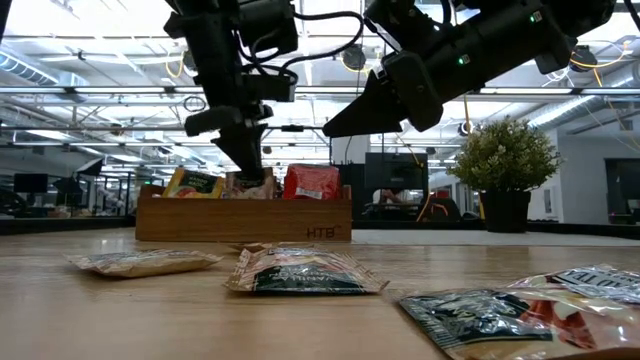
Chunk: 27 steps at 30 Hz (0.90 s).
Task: Pick & Place Tea
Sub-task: Put the brown tea bag into the middle section of the wooden organizer
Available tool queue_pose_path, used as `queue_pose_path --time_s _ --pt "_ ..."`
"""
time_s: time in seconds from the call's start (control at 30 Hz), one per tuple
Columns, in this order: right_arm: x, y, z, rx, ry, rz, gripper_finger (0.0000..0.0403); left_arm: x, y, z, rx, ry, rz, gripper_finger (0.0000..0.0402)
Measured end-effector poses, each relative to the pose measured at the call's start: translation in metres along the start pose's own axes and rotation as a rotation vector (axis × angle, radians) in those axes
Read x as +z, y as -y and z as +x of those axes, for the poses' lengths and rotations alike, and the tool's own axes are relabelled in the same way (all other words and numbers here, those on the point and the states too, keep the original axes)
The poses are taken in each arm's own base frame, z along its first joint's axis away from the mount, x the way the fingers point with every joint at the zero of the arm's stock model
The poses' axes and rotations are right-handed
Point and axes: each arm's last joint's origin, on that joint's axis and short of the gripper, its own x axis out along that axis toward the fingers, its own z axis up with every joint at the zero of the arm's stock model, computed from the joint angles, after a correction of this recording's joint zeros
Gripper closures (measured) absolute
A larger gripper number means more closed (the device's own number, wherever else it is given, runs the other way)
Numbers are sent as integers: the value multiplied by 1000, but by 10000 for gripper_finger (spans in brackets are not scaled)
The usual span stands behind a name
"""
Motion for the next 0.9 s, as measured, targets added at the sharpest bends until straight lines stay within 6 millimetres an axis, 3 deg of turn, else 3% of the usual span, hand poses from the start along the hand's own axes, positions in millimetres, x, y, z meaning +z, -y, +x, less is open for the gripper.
queue_pose_path --time_s 0.43,0.6,0.77,0.9 --pt "-1 0 0 1 -8 -5 387 5 4 -8 157 -2 16 306" --pt "-2 0 0 2 -14 -28 387 19 4 -51 165 165 -116 304" --pt "0 -6 -4 20 -2 -97 387 18 10 -100 63 437 -156 304" --pt "1 -11 -7 35 9 -104 387 6 20 -116 -5 614 -176 305"
